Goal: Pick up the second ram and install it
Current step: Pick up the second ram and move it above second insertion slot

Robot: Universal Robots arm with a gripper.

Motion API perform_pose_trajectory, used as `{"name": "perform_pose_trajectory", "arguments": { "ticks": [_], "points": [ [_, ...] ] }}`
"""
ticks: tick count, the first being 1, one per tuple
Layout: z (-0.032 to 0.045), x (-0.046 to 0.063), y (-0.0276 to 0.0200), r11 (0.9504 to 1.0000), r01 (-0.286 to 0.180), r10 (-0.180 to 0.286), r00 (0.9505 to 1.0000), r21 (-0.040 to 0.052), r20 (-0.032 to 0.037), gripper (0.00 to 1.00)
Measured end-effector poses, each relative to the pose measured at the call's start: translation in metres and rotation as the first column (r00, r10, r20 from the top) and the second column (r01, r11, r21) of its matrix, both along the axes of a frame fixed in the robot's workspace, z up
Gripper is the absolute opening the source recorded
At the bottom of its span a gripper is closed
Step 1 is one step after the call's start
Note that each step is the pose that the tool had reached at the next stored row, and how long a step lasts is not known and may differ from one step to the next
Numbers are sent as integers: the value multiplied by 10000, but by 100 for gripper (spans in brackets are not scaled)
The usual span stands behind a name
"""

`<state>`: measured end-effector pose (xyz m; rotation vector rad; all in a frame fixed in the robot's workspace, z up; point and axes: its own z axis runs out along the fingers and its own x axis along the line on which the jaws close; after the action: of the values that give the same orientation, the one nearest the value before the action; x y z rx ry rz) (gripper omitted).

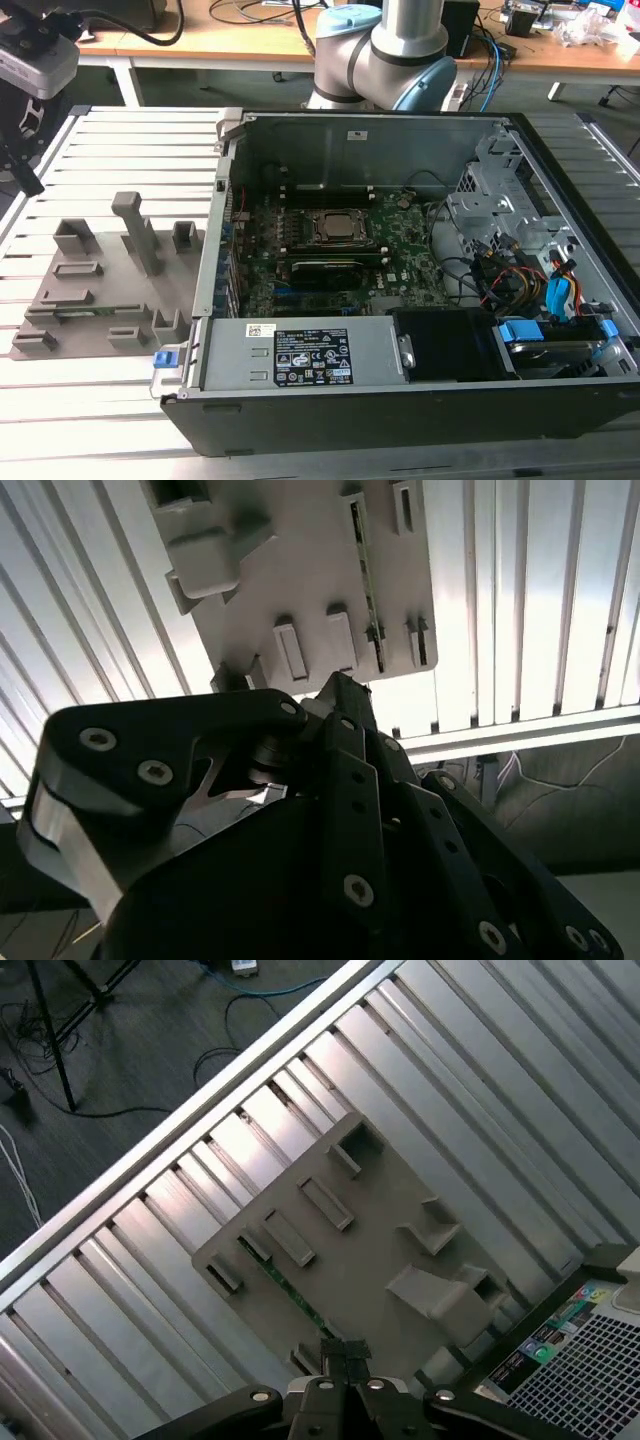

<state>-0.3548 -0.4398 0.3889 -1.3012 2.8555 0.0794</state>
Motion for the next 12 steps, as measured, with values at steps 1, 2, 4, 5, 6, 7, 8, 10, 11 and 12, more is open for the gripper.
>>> {"name": "perform_pose_trajectory", "arguments": {
  "ticks": [1, 2, 4, 5, 6, 7, 8, 10, 11, 12],
  "points": [
    [0, 0, 0, 9998, -204, 204, 9998, 0, 0, 11],
    [0, 0, 0, 9993, -369, 369, 9993, 0, 0, 11],
    [0, 0, 0, 9970, -768, 768, 9970, 0, 0, 11],
    [0, 0, 0, 9951, -987, 987, 9951, 0, 0, 11],
    [0, 0, 0, 9935, -1142, 1142, 9935, 0, 0, 11],
    [0, 0, 0, 9917, -1289, 1289, 9917, 0, 0, 11],
    [0, 0, 0, 9900, -1408, 1408, 9900, 0, 1, 11],
    [0, 0, 0, 9852, -1715, 1715, 9852, 0, 0, 11],
    [0, 0, 0, 9810, -1938, 1938, 9810, 0, 0, 11],
    [0, 0, 0, 9773, -2117, 2117, 9773, 0, 0, 11]
  ]
}}
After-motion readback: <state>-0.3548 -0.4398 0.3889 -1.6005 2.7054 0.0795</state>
